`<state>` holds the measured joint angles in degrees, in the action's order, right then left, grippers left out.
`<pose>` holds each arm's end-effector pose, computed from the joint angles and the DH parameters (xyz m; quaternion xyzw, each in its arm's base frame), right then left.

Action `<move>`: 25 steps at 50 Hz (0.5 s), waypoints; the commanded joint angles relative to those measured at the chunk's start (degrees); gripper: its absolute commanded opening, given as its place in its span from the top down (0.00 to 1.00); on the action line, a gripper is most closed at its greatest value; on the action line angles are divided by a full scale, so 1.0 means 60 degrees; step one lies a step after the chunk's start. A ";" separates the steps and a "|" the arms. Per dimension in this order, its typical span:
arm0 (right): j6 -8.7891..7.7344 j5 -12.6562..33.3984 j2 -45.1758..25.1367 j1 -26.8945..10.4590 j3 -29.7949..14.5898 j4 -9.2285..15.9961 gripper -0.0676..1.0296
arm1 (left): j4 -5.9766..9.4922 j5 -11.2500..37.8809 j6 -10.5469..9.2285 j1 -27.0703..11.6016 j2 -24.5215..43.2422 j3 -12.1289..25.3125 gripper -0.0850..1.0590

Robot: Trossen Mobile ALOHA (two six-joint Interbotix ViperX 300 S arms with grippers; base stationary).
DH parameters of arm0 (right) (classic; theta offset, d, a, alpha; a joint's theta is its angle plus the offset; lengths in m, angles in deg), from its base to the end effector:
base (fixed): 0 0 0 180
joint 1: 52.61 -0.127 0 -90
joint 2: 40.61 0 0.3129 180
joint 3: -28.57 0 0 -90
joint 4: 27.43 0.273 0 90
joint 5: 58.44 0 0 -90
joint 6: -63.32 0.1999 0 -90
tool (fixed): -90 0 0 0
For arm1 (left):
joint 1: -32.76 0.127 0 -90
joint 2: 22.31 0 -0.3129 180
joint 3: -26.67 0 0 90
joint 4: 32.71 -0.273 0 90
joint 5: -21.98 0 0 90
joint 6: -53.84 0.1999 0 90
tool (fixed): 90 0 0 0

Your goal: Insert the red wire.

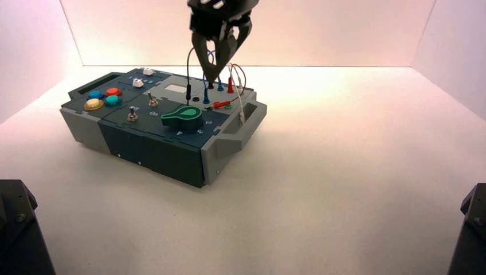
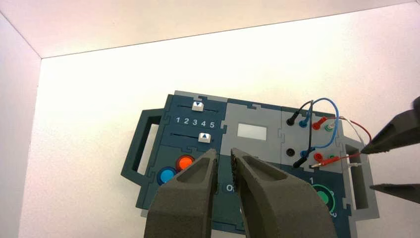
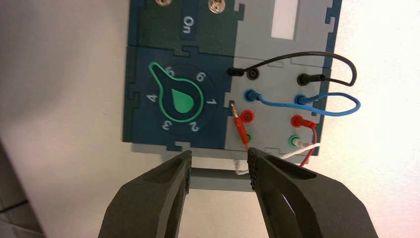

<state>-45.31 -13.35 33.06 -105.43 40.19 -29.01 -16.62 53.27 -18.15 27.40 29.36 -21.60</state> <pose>0.2373 0.3064 0.1082 -0.3899 0.4624 0.4362 0.6663 0.2222 -0.0497 0.1976 0.0251 0.3395 -0.1239 0.9321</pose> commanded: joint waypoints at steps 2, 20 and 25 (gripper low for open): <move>-0.0088 -0.0044 -0.0161 -0.0029 -0.0322 -0.0469 0.40 | -0.0015 -0.0088 0.0029 0.0015 0.0029 0.0146 0.77; -0.0059 -0.0205 -0.0908 0.0000 -0.0688 -0.1318 0.40 | -0.0015 -0.0088 0.0029 0.0015 0.0015 0.0117 0.77; -0.0059 -0.0103 -0.1040 0.0015 -0.0762 -0.1743 0.40 | -0.0015 -0.0088 0.0029 0.0015 0.0000 0.0103 0.77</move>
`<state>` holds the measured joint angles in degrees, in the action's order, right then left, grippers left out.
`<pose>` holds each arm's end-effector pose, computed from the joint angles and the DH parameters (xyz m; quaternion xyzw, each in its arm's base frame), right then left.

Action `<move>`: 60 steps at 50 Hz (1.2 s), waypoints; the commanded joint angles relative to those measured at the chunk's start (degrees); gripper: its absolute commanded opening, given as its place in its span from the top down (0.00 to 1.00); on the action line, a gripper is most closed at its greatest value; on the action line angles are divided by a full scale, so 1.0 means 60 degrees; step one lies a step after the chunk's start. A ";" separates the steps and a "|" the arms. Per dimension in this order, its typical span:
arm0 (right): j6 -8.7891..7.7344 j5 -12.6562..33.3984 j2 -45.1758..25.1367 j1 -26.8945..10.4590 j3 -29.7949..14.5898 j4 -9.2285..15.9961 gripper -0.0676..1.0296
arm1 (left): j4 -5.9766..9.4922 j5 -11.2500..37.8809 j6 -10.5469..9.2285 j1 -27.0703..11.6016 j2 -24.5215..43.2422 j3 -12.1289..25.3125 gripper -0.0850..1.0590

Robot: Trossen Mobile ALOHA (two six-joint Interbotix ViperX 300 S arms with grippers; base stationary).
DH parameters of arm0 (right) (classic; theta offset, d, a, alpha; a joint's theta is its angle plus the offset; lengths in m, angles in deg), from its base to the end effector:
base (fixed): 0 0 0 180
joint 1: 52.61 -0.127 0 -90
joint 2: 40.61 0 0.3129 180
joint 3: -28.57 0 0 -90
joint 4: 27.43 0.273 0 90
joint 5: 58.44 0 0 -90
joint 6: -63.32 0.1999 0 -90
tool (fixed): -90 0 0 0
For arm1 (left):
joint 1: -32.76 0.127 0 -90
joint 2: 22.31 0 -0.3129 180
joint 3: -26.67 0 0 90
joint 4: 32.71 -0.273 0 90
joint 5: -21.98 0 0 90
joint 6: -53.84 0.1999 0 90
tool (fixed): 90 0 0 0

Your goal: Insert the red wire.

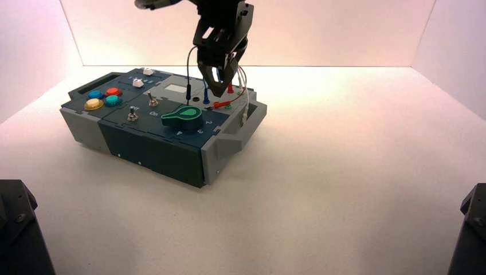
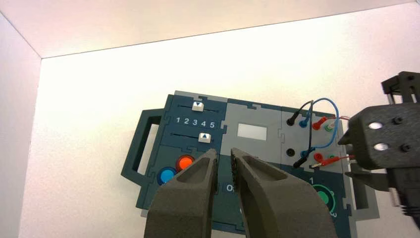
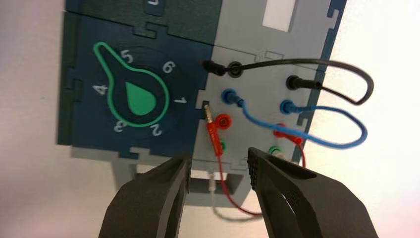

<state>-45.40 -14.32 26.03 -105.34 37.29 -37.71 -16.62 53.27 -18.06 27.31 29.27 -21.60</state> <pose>0.2646 0.3067 0.0770 -0.4629 0.4490 0.4182 0.6396 0.2220 -0.0501 0.1979 0.0261 0.3386 -0.1249 0.9322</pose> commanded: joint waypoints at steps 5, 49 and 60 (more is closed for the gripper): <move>0.0000 0.0190 0.0117 0.0000 -0.0249 -0.0527 0.40 | -0.0029 -0.0088 0.0015 0.0029 0.0015 0.0103 0.77; -0.0029 0.0249 -0.0527 0.0000 -0.0176 -0.1040 0.71 | -0.0015 -0.0088 0.0015 0.0029 -0.0029 0.0103 0.77; 0.0000 0.0352 -0.0527 -0.0015 -0.0308 -0.1040 0.85 | -0.0015 -0.0073 0.0015 0.0029 -0.0029 0.0103 0.77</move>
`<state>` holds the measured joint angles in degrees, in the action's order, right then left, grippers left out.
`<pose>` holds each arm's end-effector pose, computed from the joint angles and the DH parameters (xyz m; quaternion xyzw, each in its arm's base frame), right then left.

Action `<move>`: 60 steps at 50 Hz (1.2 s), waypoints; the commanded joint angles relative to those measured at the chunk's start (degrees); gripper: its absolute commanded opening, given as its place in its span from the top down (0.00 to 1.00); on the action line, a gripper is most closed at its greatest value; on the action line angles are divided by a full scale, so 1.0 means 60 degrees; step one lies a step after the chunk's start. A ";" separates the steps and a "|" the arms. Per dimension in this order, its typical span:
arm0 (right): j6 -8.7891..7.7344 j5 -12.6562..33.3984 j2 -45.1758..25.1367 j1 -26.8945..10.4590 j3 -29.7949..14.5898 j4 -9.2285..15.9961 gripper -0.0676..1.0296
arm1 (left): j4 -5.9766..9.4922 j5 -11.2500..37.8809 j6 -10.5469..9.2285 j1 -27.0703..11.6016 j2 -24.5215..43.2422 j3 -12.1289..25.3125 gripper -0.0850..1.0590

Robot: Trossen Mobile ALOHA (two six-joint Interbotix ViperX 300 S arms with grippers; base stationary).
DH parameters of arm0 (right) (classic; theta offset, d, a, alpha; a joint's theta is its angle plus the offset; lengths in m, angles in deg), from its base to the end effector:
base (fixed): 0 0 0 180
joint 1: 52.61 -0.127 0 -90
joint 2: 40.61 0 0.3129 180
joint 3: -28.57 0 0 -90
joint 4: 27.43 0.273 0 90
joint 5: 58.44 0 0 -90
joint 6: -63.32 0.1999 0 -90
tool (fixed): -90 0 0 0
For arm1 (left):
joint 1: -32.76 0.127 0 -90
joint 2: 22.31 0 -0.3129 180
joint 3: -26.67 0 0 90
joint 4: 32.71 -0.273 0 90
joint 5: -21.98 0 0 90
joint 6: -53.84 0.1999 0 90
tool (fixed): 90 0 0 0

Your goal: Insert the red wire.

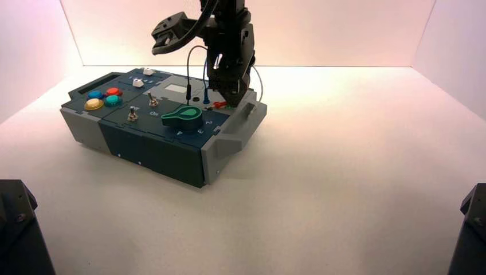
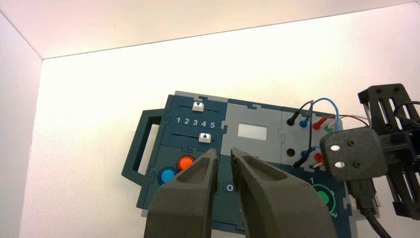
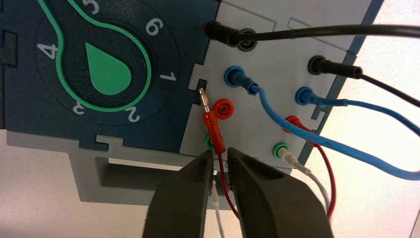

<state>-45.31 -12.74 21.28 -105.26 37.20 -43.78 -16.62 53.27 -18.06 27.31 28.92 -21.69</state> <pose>0.2722 0.2903 0.0462 -0.5196 0.4630 0.4004 0.5960 0.2213 -0.0500 0.1987 0.0262 0.3365 -0.1249 0.9330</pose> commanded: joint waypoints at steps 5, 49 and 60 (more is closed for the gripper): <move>-0.0015 0.0234 0.0366 -0.0088 -0.0381 0.0000 0.85 | -0.0029 -0.0073 0.0015 0.0029 0.0015 0.0117 0.77; 0.0015 0.1523 0.0688 -0.0366 -0.0791 0.0293 0.72 | -0.0015 -0.0015 0.0000 0.0029 -0.0103 0.0117 0.77; 0.2388 0.1172 0.1157 -0.0366 -0.0806 0.2754 0.58 | 0.0029 0.0146 -0.0249 0.0029 -0.0146 0.0117 0.77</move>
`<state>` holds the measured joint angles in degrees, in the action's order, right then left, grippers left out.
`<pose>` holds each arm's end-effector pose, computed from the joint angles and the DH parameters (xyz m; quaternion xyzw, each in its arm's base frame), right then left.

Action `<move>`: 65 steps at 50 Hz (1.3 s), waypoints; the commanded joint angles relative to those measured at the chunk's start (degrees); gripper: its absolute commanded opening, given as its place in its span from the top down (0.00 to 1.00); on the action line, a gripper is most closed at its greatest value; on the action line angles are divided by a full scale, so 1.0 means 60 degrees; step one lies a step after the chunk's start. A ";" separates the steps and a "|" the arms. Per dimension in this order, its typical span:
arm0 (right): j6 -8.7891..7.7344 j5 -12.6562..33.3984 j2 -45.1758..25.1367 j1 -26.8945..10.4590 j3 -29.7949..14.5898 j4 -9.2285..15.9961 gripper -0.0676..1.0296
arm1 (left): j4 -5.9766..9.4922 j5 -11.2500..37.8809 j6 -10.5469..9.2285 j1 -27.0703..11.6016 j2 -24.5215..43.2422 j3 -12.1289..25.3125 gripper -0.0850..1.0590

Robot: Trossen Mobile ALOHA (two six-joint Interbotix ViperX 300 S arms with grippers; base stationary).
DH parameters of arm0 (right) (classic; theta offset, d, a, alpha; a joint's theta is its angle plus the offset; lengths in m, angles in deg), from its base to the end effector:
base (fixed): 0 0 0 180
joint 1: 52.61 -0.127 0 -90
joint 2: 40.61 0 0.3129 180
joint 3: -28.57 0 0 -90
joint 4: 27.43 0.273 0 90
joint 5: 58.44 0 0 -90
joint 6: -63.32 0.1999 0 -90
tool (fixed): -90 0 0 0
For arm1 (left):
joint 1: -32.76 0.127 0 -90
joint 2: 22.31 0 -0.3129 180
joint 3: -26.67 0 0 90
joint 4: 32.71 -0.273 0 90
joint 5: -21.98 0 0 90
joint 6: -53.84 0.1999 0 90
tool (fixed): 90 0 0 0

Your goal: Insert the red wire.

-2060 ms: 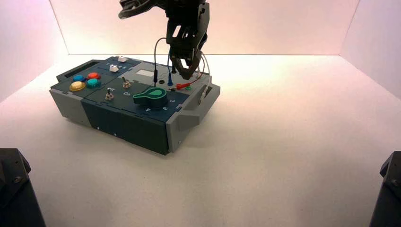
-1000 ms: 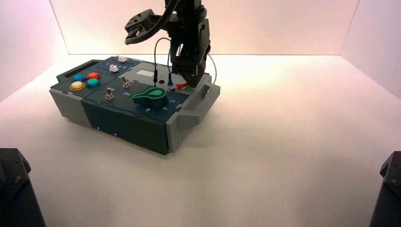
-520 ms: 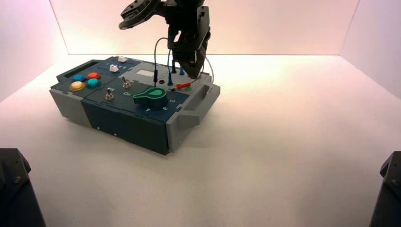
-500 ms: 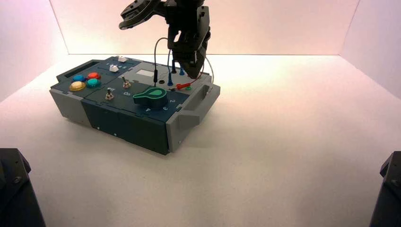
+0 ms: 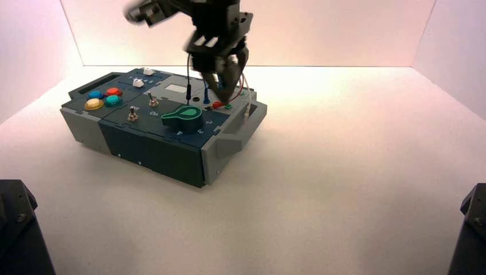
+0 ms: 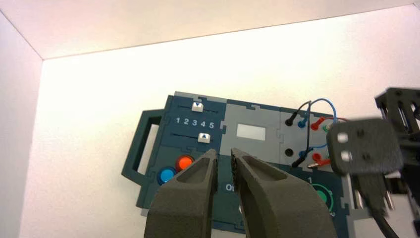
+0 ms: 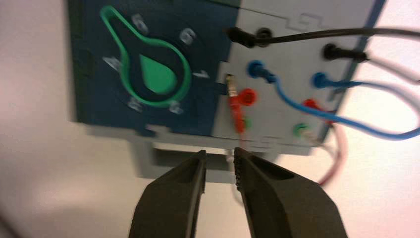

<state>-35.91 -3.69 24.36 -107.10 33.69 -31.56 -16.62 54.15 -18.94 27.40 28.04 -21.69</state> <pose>0.2340 0.3077 0.0747 -0.3920 0.5551 0.3766 0.6296 0.2182 -0.0501 0.1999 0.0192 0.3371 -0.1237 0.9331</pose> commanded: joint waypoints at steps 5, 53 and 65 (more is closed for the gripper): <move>0.1860 -0.1084 0.0806 -0.0015 0.0103 0.1172 0.44 | 0.0029 0.0000 -0.0132 0.0015 0.0000 0.0117 0.77; 0.3706 -0.3354 0.1187 0.1377 0.1963 0.2007 0.33 | 0.0015 -0.0015 -0.0073 0.0015 0.0000 0.0103 0.77; 0.3706 -0.3442 0.1362 0.1406 0.2212 0.2007 0.33 | 0.0015 -0.0015 -0.0088 0.0015 0.0000 0.0117 0.77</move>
<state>-14.02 -23.81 29.98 -98.84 47.31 -19.61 -16.53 54.42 -19.46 27.40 27.86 -21.69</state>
